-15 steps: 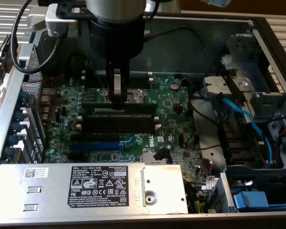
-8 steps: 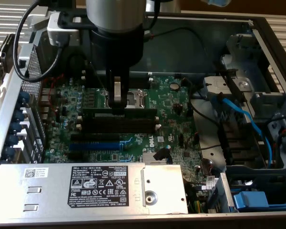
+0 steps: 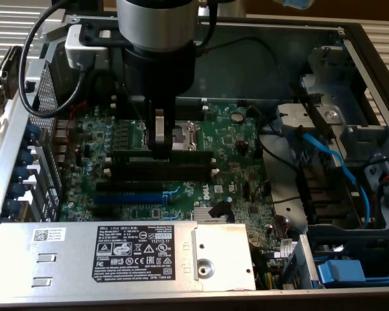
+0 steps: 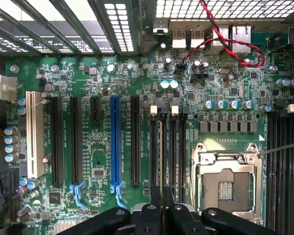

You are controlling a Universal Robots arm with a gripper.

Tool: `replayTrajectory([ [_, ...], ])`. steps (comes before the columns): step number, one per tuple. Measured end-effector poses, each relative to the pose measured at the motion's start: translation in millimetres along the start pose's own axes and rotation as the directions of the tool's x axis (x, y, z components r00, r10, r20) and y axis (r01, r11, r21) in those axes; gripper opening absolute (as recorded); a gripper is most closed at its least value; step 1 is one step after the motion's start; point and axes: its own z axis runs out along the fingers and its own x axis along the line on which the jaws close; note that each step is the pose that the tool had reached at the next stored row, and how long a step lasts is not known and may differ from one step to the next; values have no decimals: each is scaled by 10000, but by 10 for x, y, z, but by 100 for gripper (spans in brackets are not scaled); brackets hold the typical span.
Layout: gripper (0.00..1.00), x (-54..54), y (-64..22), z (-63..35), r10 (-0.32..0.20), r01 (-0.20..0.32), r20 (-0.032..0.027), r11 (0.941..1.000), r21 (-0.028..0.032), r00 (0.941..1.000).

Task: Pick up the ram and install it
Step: 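Insert the ram into the slot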

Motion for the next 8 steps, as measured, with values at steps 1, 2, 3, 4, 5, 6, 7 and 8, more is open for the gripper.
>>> replayTrajectory([
  [1, 12, 5, 0, 2, -3, 3, 21, 10000, 1, 10000],
  [2, 12, 7, 1, 3, 0, 0, 38, 10000, 0, 10000],
  [3, 12, 13, 0, 2, -3, 3, 58, 10000, -2, 10000],
  [4, 12, 15, 1, 2, -5, 5, 74, 10000, -2, 10000],
  [5, 12, 15, 1, 2, -3, 4, 82, 10000, -2, 10000],
  [6, 12, 17, 2, 2, -3, 3, 87, 10000, -2, 10000],
  [7, 12, 21, 4, 3, -4, 4, 92, 10000, -1, 10000],
  [8, 12, 27, 5, 2, -4, 4, 96, 10000, -2, 10000],
])
